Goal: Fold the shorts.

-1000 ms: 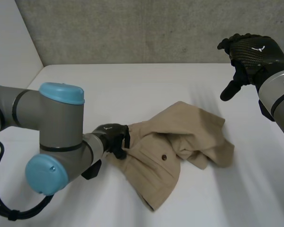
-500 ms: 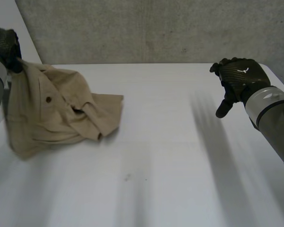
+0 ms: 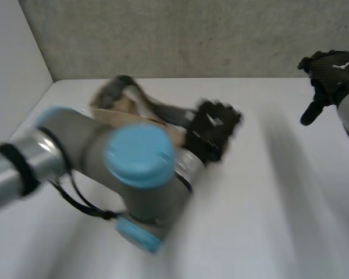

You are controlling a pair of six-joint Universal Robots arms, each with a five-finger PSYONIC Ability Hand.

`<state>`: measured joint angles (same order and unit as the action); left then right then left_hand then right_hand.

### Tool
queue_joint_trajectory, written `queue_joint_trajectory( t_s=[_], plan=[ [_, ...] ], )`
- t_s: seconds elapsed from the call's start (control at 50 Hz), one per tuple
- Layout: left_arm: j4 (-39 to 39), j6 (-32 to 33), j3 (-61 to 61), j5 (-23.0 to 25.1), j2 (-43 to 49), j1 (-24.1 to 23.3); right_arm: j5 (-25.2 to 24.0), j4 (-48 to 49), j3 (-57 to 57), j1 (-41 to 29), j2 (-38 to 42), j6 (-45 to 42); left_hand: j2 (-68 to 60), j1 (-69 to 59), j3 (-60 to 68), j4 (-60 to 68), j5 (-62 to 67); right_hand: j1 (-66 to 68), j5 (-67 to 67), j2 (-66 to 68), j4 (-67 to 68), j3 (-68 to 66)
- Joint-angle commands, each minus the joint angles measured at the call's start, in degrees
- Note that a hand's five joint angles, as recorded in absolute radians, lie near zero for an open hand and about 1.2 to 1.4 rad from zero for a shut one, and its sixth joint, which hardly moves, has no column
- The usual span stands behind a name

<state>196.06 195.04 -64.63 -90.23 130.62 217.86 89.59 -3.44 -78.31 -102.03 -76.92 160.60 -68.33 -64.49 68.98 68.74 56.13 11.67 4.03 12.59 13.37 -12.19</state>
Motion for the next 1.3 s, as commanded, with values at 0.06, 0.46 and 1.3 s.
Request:
queue_joint_trajectory(
  t_s=[0.06,0.46,1.3],
  plan=[
    [0.02,0.95,0.73,6.20,4.74,-7.72,-0.03,-0.08,0.53,2.19,-0.42,-1.43,48.14,44.30,-48.80,-48.55,-45.94,-1.67,-4.03,-2.59,-3.37,2.19],
    [-0.95,-0.80,-15.87,6.21,-25.05,9.41,-3.37,-4.12,-0.35,0.52,-1.12,-2.14,56.43,52.59,-57.09,-56.84,-54.23,-1.67,-4.03,-2.59,-3.37,2.19],
    [-7.54,-1.60,1.69,15.79,6.58,28.41,-2.32,5.89,-11.69,-35.07,13.20,17.99,37.28,33.43,-37.93,-37.68,-35.08,1.27,-1.09,0.35,-0.43,-0.75]
  ],
)
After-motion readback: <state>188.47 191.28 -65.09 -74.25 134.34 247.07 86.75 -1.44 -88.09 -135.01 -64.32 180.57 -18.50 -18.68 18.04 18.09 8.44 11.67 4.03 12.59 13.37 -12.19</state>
